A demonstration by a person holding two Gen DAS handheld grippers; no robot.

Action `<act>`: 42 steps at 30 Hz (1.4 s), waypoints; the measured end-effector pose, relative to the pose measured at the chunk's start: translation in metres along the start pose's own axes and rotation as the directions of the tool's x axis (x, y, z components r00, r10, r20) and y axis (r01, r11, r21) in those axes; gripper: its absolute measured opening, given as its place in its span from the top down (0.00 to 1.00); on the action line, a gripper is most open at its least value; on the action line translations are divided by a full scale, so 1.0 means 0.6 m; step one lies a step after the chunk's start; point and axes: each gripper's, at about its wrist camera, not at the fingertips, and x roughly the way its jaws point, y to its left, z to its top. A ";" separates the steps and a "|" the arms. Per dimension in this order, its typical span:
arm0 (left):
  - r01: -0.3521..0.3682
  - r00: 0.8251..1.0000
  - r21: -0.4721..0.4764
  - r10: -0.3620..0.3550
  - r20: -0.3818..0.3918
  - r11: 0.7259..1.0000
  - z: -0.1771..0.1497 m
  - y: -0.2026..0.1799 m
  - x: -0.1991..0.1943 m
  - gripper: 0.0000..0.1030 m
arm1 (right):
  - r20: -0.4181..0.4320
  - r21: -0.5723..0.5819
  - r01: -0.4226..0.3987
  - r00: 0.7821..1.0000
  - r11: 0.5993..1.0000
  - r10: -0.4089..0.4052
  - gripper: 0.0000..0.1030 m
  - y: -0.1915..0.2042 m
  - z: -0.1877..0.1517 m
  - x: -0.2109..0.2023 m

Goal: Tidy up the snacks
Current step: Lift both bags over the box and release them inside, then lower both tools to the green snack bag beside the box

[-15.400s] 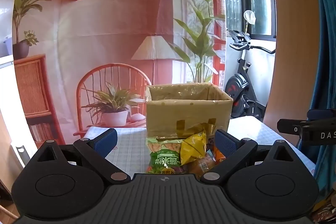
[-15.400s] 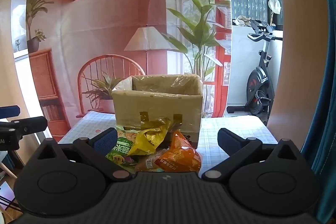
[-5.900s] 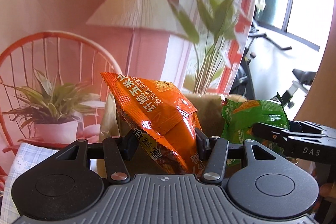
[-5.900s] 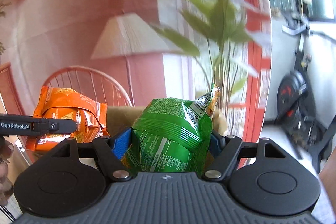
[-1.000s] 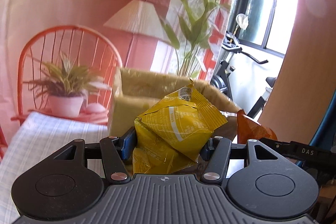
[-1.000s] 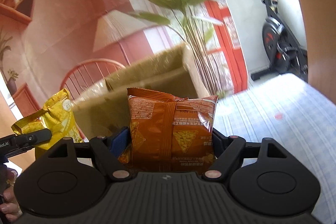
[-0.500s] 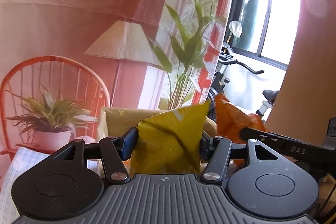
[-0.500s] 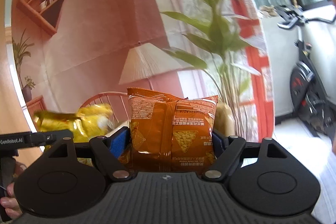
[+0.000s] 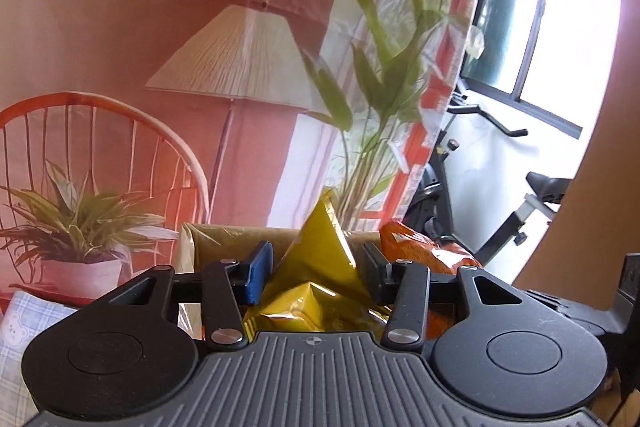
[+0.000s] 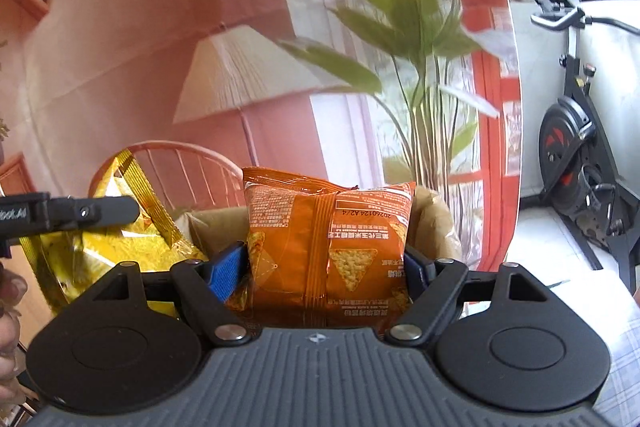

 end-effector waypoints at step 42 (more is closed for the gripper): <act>-0.054 0.997 0.084 0.058 -0.042 0.995 -0.050 0.053 -0.163 0.32 | 0.015 0.026 -0.024 1.000 0.999 0.024 0.17 0.024 -0.051 -0.110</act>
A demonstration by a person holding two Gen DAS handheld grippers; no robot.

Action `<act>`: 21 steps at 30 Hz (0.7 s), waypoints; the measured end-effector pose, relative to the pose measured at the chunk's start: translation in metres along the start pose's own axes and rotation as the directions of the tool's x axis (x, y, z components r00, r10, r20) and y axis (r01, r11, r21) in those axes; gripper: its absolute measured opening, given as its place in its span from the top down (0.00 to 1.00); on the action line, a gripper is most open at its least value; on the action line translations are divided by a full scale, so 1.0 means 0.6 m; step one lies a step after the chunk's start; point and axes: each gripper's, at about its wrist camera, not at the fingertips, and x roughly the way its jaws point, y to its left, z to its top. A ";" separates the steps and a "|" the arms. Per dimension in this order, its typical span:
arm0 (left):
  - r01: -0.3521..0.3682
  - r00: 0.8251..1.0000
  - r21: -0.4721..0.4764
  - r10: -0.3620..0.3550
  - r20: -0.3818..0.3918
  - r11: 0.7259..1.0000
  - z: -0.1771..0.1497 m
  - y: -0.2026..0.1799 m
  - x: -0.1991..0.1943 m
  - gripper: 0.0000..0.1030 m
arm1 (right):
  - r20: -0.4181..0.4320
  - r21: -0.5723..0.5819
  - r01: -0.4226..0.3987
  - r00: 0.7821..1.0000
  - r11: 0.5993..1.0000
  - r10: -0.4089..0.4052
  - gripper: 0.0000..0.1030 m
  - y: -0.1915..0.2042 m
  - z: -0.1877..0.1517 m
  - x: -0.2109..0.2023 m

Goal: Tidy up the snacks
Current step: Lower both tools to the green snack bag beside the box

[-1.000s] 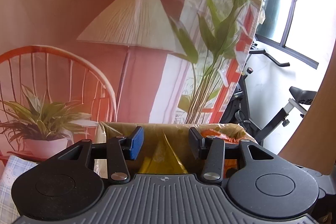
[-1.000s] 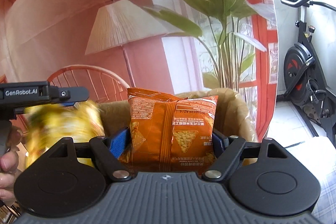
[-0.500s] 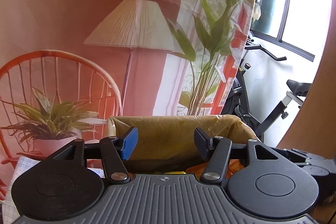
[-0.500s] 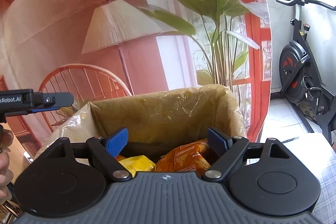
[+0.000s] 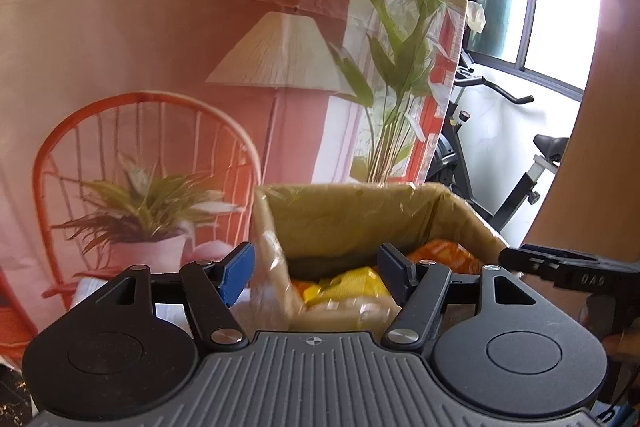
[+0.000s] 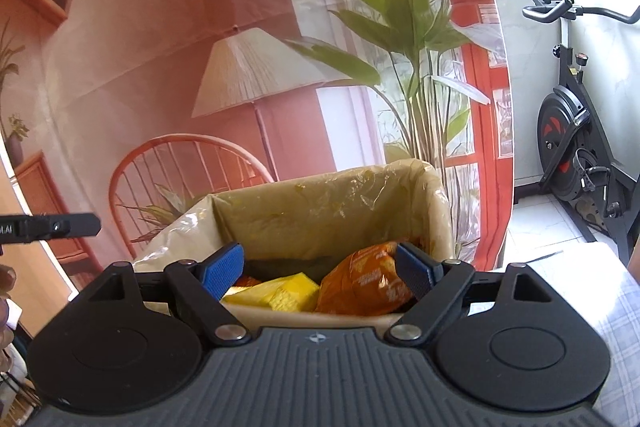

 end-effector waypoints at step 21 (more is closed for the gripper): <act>0.078 0.982 -0.089 -0.092 -0.164 0.993 -0.203 0.070 -0.006 0.32 | -0.182 0.014 -0.084 0.980 0.996 0.085 0.17 0.096 -0.194 0.003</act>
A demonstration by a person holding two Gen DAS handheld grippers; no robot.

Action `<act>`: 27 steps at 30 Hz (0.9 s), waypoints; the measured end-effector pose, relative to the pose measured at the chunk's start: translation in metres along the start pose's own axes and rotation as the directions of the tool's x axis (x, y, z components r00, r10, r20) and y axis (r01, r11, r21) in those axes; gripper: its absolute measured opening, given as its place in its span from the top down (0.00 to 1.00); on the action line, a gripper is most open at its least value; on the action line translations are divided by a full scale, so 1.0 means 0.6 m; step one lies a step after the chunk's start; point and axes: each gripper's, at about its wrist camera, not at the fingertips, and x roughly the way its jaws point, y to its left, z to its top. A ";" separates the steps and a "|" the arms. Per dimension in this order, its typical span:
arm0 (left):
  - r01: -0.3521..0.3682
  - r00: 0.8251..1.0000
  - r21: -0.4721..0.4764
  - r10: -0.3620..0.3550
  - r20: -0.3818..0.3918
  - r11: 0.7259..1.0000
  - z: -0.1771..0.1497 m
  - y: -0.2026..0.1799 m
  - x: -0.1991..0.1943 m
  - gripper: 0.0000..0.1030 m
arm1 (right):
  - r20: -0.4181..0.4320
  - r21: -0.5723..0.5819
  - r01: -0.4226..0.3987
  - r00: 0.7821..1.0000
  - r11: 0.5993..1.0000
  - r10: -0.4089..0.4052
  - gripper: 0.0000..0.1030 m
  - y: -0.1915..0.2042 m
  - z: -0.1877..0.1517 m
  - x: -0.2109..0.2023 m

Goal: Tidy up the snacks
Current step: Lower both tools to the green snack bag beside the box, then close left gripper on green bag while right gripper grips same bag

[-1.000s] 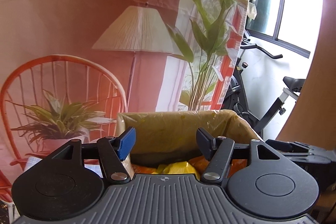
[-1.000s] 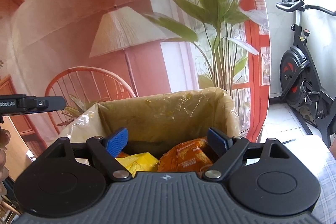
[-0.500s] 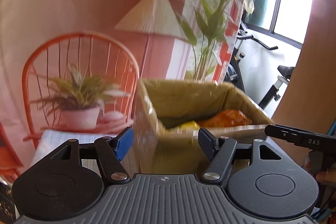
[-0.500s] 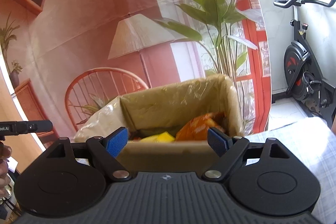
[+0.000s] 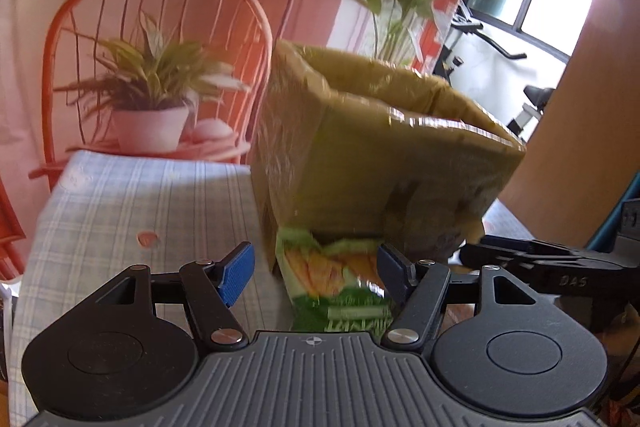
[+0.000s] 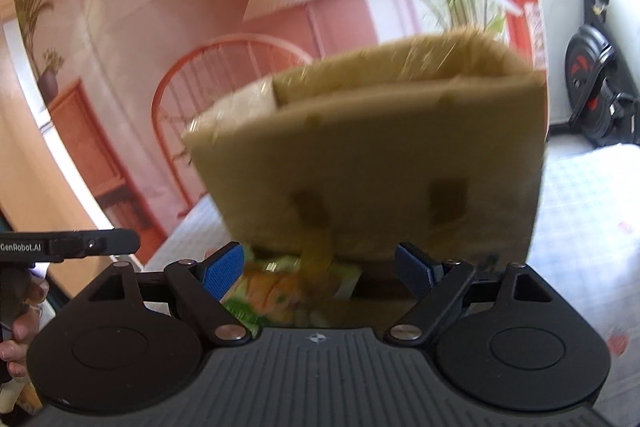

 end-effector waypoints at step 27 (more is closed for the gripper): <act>0.177 0.970 -0.107 -0.192 -0.147 0.978 -0.090 0.040 0.103 0.32 | -0.280 -0.294 -0.033 0.958 0.955 -0.054 0.19 0.099 -0.100 0.137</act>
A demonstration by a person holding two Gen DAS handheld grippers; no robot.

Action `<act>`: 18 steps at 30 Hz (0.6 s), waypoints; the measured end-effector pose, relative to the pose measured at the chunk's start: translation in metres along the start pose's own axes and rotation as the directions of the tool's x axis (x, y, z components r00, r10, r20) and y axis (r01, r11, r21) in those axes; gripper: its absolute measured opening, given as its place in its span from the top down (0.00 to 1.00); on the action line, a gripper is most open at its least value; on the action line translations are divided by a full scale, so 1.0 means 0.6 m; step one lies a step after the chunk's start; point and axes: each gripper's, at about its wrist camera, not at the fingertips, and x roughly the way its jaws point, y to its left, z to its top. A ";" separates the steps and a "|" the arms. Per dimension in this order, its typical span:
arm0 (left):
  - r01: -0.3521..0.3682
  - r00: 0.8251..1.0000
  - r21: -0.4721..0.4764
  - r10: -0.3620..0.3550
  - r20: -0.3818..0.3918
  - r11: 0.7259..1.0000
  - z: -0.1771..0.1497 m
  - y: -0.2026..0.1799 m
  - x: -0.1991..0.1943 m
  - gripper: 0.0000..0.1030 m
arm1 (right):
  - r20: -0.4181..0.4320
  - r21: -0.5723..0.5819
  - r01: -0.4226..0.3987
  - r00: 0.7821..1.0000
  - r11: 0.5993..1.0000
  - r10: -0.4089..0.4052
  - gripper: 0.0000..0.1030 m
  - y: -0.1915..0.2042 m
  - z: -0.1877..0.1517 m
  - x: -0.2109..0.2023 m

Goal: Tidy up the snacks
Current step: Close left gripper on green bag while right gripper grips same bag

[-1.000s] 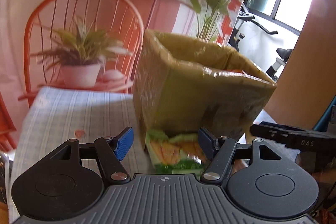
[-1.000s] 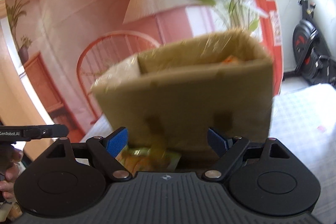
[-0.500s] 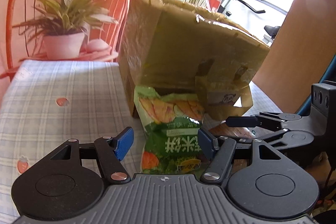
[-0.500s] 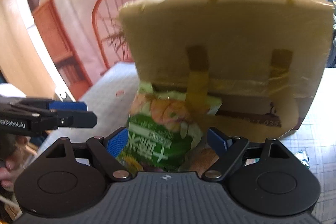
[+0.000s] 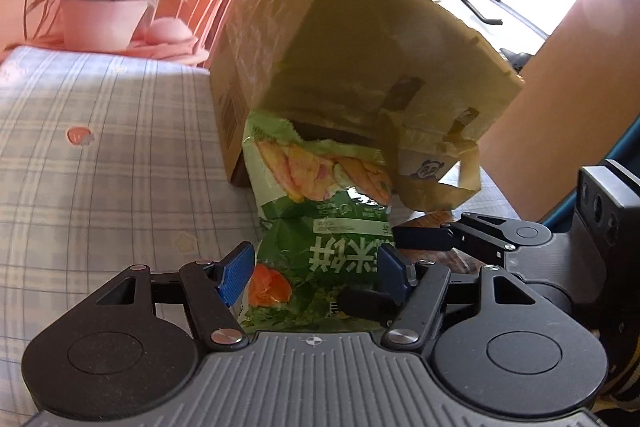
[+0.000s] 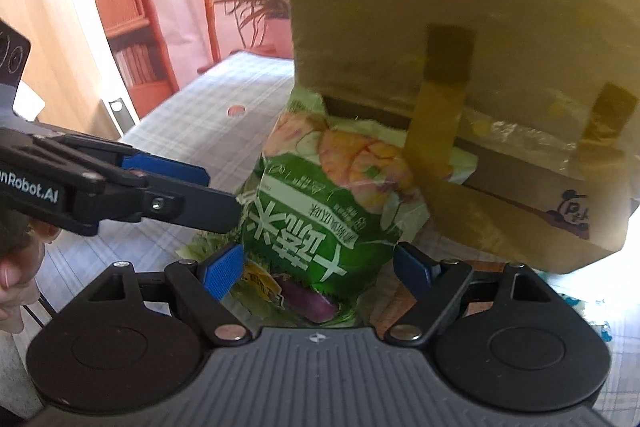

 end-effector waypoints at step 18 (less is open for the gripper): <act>0.021 1.000 0.001 -0.021 -0.011 1.000 0.001 0.007 0.035 0.41 | -0.002 0.058 -0.019 1.000 0.998 0.019 0.18 -0.005 -0.003 0.015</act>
